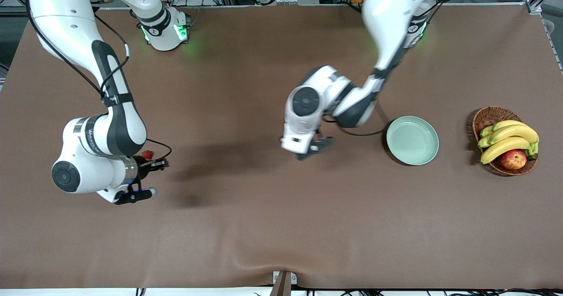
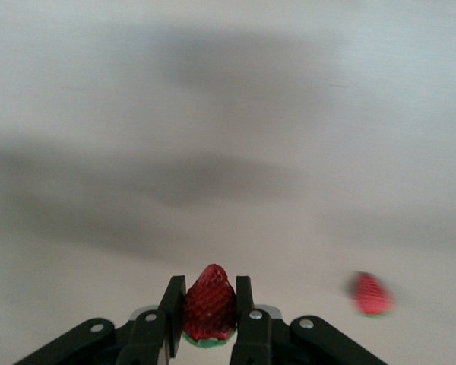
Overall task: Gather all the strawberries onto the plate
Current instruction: 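Carry the strawberry to the plate while the right gripper grasps another, then release the strawberry onto the plate while the right gripper sets another down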
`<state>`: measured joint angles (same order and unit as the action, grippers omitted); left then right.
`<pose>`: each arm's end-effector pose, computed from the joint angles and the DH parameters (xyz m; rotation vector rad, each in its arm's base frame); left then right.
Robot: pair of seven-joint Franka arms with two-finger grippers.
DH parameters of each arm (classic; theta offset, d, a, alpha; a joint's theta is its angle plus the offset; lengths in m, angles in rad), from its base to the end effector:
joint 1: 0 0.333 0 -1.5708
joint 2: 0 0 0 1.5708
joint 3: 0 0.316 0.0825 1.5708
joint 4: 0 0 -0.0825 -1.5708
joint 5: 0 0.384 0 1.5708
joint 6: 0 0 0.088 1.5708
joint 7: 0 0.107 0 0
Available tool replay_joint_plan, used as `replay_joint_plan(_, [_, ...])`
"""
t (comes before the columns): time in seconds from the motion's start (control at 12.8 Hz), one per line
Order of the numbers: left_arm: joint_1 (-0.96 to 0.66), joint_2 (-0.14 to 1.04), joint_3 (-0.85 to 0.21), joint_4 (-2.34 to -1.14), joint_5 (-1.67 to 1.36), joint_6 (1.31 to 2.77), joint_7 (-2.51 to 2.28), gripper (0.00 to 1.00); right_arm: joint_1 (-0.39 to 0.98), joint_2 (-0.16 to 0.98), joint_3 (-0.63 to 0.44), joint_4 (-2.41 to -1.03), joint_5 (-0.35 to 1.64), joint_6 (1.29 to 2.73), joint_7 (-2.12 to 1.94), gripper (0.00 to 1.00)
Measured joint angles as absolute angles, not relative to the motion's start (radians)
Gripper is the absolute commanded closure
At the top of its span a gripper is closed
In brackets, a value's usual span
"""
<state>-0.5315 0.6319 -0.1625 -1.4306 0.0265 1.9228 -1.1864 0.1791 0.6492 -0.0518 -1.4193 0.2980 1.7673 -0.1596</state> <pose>0.5543 -0.4325 0.3168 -2.9735 -0.7691 0.2106 0.6778 0.1190 0.2988 -2.8449 -0.2708 0.4249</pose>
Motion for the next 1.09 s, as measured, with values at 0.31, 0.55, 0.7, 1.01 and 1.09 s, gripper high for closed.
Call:
replay_joint_plan(0.31, [-0.286,0.495,-0.16,-1.582,0.153,1.749,-0.958,1.0,0.352,0.663,-0.04,-1.42,0.548,1.795,0.009,1.0])
replay_joint_plan(0.55, [-0.166,0.492,-0.162,-1.692,0.198,1.769,-0.88,1.0,0.51,0.688,-0.038,-1.437,0.568,1.929,0.172,1.0])
replay_joint_plan(0.7, [-0.131,0.511,-0.163,-1.755,0.201,1.827,-0.85,1.0,0.582,0.723,-0.038,-1.455,0.568,1.994,0.221,1.0])
replay_joint_plan(1.01, [-0.095,0.554,-0.164,-1.854,0.289,1.95,-0.845,0.0,0.634,0.793,-0.039,-1.463,0.57,2.086,0.228,0.72])
replay_joint_plan(1.09, [-0.083,0.555,-0.164,-1.855,0.296,1.954,-0.825,0.0,0.635,0.807,-0.039,-1.463,0.571,2.11,0.228,0.54])
